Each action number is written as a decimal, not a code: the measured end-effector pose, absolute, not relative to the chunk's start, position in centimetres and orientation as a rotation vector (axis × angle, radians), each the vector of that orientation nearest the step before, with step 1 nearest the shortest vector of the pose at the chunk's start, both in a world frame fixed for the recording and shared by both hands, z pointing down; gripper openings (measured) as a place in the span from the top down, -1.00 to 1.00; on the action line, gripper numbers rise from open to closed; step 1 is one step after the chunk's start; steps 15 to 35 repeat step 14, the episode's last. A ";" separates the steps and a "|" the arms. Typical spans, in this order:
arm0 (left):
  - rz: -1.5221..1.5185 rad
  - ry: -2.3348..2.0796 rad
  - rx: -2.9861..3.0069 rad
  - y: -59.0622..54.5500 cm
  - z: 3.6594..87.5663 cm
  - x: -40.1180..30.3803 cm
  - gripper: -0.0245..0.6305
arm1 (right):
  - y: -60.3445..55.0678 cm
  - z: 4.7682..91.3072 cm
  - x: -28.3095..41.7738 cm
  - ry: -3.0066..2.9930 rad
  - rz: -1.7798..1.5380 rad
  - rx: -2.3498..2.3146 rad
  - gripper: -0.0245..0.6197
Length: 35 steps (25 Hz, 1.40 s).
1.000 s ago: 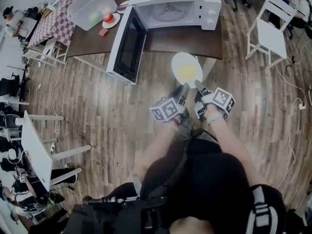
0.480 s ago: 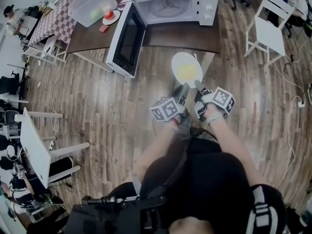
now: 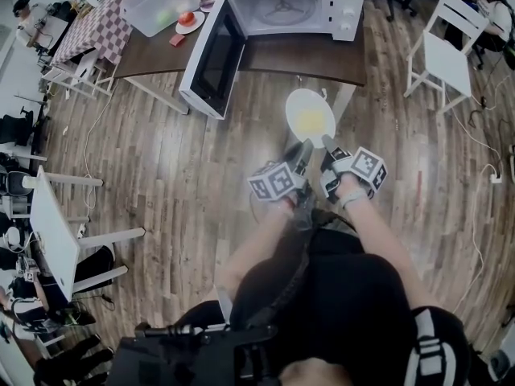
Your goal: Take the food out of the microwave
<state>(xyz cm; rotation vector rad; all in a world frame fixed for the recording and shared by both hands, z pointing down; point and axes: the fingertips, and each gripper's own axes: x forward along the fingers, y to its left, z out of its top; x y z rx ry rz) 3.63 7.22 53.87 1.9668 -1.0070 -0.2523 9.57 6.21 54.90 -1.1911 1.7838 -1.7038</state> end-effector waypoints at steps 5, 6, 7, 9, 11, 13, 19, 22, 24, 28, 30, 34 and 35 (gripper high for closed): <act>-0.247 -1.011 1.969 7.7 54.1 3.2 0.73 | 6.7 55.1 9.3 1.781 -1.705 -1.188 0.87; -0.244 -1.010 1.970 7.8 54.1 3.2 0.73 | 6.8 55.1 9.3 1.776 -1.706 -1.188 0.87; -0.242 -1.008 1.972 7.8 54.2 3.3 0.73 | 6.9 55.2 9.3 1.771 -1.706 -1.189 0.87; -0.236 -1.003 1.975 7.7 54.3 3.4 0.73 | 6.8 55.3 9.5 1.763 -1.704 -1.193 0.87; -0.233 -0.998 1.975 7.6 54.4 3.6 0.73 | 6.7 55.4 9.7 1.759 -1.702 -1.196 0.87; -0.234 -0.993 1.978 7.3 54.5 3.8 0.73 | 6.4 55.4 9.9 1.756 -1.700 -1.200 0.87; -0.235 -0.990 1.979 7.2 54.5 4.0 0.73 | 6.3 55.5 10.1 1.755 -1.698 -1.203 0.87; -0.235 -0.990 1.979 7.2 54.5 4.0 0.73 | 6.3 55.5 10.1 1.755 -1.698 -1.203 0.87; -0.235 -0.990 1.979 7.2 54.5 4.0 0.73 | 6.3 55.5 10.1 1.755 -1.698 -1.203 0.87; -0.235 -0.990 1.979 7.2 54.5 4.0 0.73 | 6.3 55.5 10.1 1.755 -1.698 -1.203 0.87; -0.235 -0.990 1.979 7.2 54.5 4.0 0.73 | 6.3 55.5 10.1 1.755 -1.698 -1.203 0.87; -0.235 -0.990 1.979 7.2 54.5 4.0 0.73 | 6.3 55.5 10.1 1.755 -1.698 -1.203 0.87; -0.235 -0.990 1.979 7.2 54.5 4.0 0.73 | 6.3 55.5 10.1 1.755 -1.698 -1.203 0.87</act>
